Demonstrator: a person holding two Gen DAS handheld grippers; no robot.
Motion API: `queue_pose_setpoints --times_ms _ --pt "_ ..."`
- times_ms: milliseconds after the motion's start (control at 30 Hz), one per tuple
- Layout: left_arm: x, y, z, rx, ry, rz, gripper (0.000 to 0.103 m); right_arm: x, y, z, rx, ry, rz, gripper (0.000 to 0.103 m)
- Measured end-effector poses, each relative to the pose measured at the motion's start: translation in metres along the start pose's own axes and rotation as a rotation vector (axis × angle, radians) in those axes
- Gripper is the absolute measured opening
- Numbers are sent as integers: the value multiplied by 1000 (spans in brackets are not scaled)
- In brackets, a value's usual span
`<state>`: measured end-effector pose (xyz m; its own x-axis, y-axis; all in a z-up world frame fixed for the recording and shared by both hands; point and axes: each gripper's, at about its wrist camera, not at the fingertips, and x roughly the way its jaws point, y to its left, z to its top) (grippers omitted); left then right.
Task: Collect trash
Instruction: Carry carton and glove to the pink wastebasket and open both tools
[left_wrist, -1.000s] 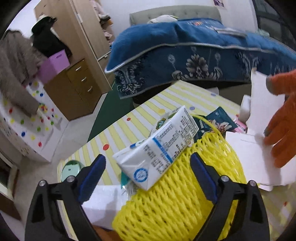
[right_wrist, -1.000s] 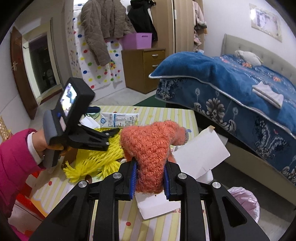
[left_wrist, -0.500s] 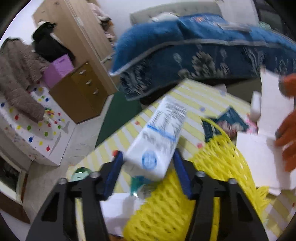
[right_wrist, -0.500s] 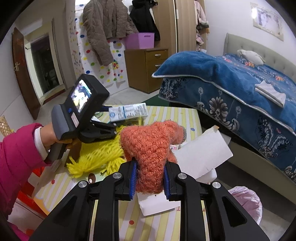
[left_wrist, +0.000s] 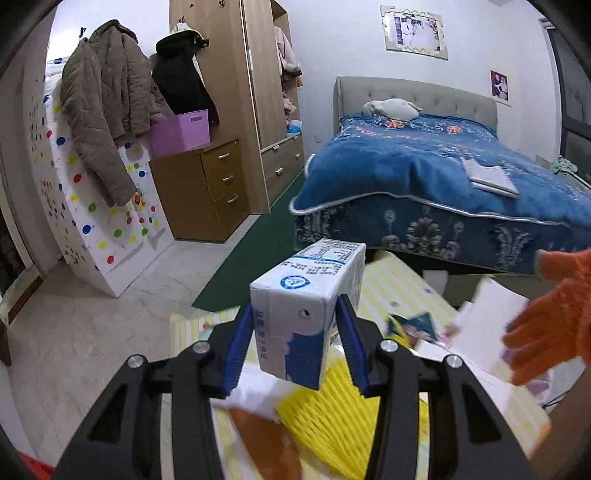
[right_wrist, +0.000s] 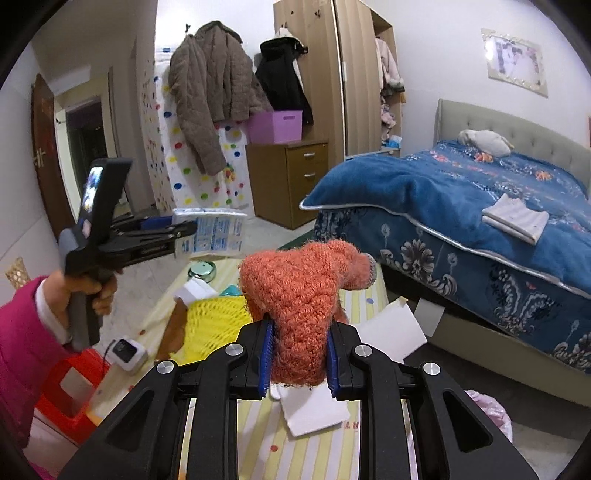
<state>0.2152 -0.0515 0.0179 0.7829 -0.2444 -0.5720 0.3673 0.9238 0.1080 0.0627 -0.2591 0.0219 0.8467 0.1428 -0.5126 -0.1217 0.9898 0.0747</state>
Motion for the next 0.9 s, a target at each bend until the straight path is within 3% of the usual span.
queue_pose_setpoints --times_ms 233,467,700,900 --pt "-54 -48 -47 -55 20 -69 44 -25 -3 -30 27 59 -18 23" --pt "-88 -97 -82 -73 10 -128 44 -56 -31 -62 98 92 -83 23" --pt "-99 -155 -95 -12 3 -213 44 -96 -74 -86 177 76 -191 23" --pt "-85 -216 -92 55 2 -305 44 -103 -121 -109 253 108 -302 23"
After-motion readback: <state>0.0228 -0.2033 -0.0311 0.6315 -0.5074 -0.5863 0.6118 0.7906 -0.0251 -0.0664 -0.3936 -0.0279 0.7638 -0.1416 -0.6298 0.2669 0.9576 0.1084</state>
